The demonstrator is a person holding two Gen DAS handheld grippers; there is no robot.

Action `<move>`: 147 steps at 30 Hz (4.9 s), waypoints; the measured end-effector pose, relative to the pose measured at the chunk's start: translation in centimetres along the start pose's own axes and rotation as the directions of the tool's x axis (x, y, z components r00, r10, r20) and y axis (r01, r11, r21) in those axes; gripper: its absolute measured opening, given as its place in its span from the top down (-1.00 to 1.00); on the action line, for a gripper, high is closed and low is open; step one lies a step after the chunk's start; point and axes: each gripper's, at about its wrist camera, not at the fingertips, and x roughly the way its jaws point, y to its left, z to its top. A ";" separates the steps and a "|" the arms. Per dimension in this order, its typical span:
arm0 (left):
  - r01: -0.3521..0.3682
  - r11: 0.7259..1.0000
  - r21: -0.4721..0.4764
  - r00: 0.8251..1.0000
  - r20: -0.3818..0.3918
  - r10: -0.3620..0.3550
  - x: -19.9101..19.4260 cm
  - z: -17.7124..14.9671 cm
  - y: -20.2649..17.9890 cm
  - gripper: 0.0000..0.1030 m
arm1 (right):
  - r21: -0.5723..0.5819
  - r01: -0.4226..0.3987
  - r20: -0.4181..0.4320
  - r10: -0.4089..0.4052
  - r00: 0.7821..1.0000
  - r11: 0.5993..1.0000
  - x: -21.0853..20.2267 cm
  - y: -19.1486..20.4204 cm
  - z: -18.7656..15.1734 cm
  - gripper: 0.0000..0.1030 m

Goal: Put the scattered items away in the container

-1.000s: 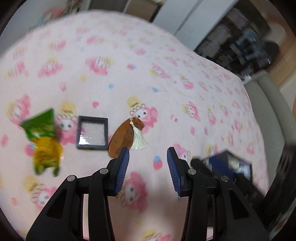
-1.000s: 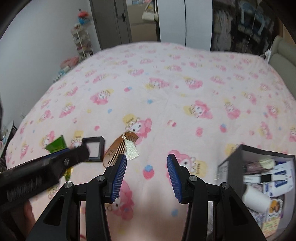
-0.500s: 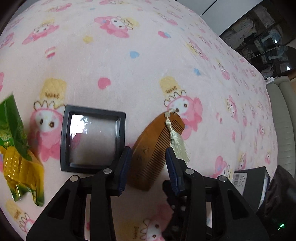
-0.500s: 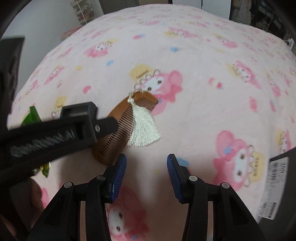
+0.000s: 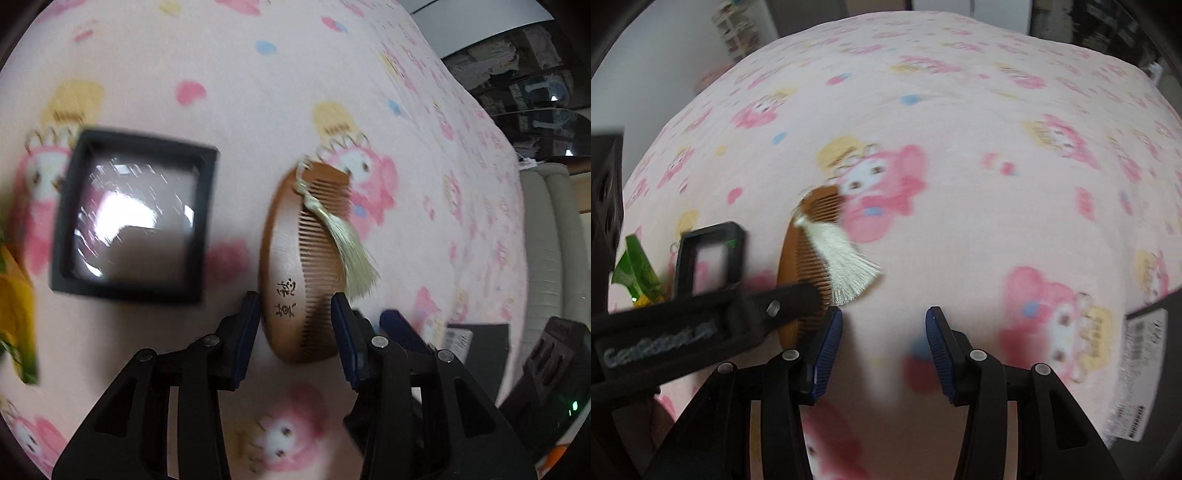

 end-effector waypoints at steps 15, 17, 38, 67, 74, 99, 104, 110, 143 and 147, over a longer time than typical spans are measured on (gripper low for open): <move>0.048 0.996 -0.070 0.999 -0.018 -0.049 2.2 -0.5 -0.5 0.42 | 0.014 -0.046 -0.047 0.047 0.998 0.999 -1.4 -2.1 -3.2 0.16; 0.071 0.995 -0.066 0.997 -0.039 -0.073 2.5 -1.1 -1.0 0.58 | 0.007 -0.038 -0.037 0.038 0.999 0.999 -1.6 -2.0 -3.3 0.16; 0.009 1.000 -0.028 0.997 0.077 -0.007 1.3 -1.2 -2.7 0.19 | 0.165 0.014 0.000 -0.014 1.000 0.986 -2.7 -6.2 -4.0 0.16; -0.106 0.991 0.076 0.991 0.084 0.099 0.3 1.5 -1.2 0.23 | 0.134 0.062 0.047 -0.069 0.997 0.989 -1.7 -7.3 -1.7 0.16; -0.078 0.990 0.121 0.995 0.068 0.070 1.3 2.1 -1.9 0.60 | 0.175 -0.023 0.021 0.020 1.000 0.984 -1.1 -7.1 -1.2 0.15; -0.058 0.976 0.211 0.996 -0.059 0.072 2.3 -1.5 -3.9 0.13 | 0.194 -0.040 -0.010 0.043 0.999 0.980 -1.0 -7.1 -2.7 -0.07; -0.014 0.980 0.199 0.996 -0.086 0.032 1.0 -2.8 -3.8 0.20 | 0.226 -0.098 0.001 0.100 0.995 0.969 -2.0 -7.5 -4.2 0.04; 0.060 0.976 0.208 0.997 -0.056 -0.050 -1.4 -6.2 -4.9 0.24 | 0.174 -0.107 0.007 0.108 0.994 0.979 -5.1 -7.0 -5.9 0.07; 0.234 0.902 0.362 0.970 -0.030 -0.240 -5.9 -14.1 -18.3 0.34 | 0.161 -0.268 0.189 0.237 0.953 0.950 -18.0 -13.7 -9.5 0.15; 0.272 0.870 0.411 0.960 -0.051 -0.276 -6.2 -14.8 -21.8 0.37 | 0.145 -0.273 0.232 0.235 0.944 0.951 -20.0 -14.9 -9.4 0.15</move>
